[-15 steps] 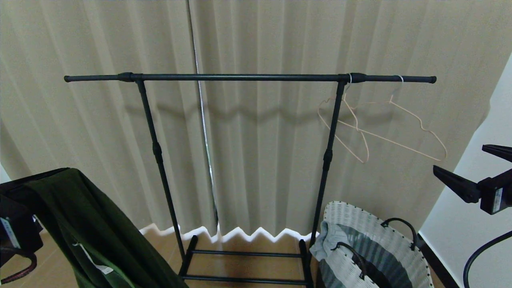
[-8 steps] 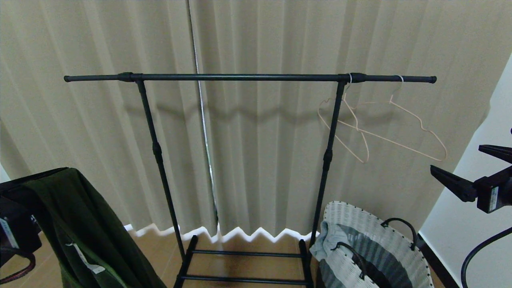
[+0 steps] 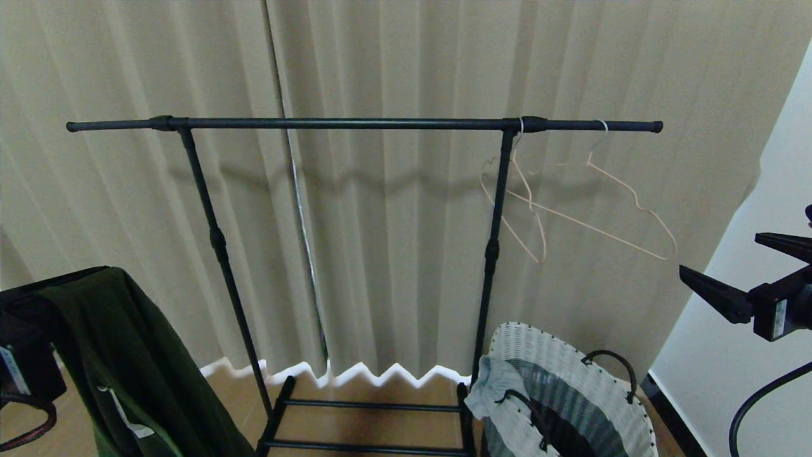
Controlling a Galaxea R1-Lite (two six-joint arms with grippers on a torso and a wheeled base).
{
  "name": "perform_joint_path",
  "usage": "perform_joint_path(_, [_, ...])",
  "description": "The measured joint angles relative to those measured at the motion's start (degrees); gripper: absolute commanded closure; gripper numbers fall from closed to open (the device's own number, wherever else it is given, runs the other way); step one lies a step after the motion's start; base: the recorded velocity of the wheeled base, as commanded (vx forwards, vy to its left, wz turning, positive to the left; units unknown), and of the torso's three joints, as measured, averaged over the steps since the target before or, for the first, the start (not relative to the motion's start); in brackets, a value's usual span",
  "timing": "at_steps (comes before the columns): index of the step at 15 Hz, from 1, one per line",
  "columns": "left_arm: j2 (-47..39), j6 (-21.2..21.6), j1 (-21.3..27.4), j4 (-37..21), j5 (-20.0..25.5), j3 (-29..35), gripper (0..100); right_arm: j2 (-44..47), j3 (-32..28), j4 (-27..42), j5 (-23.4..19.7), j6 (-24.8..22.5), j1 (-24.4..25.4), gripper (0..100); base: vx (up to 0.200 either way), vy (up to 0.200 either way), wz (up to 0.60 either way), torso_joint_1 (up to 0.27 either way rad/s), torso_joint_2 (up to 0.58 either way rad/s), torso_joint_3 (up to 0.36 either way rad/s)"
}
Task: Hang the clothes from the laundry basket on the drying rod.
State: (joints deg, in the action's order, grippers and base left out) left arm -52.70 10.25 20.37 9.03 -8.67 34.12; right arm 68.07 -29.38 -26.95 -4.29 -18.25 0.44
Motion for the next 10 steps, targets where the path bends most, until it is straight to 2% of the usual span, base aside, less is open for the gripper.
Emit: perform_joint_path(10, [-0.2,-0.4,-0.1,0.0,0.0,0.0,100,0.6,-0.4,-0.4,0.3,0.1,-0.1,0,0.000,0.000,0.00,0.000,0.00,0.000])
